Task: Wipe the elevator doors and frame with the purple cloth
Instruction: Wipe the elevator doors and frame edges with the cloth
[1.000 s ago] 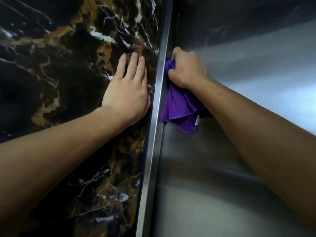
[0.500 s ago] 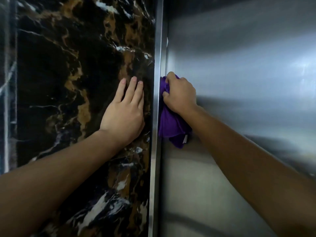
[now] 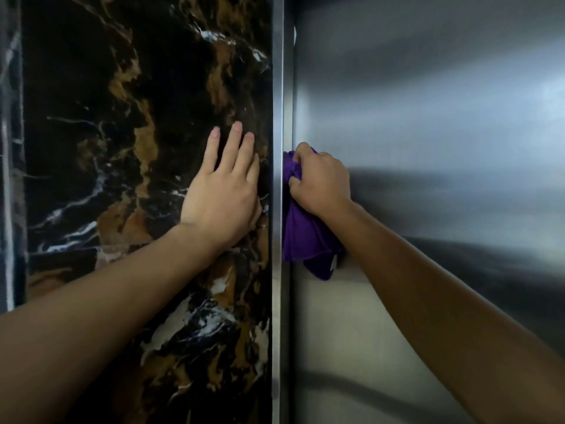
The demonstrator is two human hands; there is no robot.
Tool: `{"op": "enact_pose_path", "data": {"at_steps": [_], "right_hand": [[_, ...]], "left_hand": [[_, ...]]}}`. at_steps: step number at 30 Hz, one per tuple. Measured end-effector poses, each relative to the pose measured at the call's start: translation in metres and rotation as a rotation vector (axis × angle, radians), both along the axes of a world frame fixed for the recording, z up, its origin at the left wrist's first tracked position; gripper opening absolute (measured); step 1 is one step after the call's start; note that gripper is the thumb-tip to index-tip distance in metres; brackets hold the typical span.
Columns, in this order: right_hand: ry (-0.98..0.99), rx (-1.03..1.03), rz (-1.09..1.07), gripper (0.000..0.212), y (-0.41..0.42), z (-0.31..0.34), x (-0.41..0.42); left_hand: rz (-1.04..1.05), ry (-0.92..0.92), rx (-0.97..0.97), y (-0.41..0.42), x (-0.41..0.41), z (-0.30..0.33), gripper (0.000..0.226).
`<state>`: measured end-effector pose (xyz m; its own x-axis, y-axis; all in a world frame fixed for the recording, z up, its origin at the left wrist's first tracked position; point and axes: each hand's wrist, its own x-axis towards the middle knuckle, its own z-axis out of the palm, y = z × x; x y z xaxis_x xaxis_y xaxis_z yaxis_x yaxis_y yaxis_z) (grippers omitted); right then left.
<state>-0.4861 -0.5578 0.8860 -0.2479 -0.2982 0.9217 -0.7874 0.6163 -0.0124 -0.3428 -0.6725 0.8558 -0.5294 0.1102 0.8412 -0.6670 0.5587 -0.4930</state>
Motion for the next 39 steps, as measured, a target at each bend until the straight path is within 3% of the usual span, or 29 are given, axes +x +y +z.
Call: {"op": "enact_pose_path", "data": {"at_steps": [13,23,29,39], "right_hand": [[0.038,-0.117,0.010,0.032,-0.008,-0.122,-0.001],[0.132,-0.031,-0.070,0.030,-0.006,-0.200,0.009],[0.130,-0.085,-0.014,0.024,-0.012,-0.270,0.000],[0.071,-0.070,-0.013,0.034,-0.011,-0.392,0.000]], "left_hand": [[-0.068,0.004,-0.133,-0.008,-0.005,-0.187,0.062],[-0.065,-0.015,-0.234,-0.019,-0.005,-0.315,0.060],[-0.042,-0.013,-0.139,-0.012,-0.003,-0.368,0.062],[-0.074,-0.123,-0.156,-0.014,-0.002,-0.467,0.060]]}}
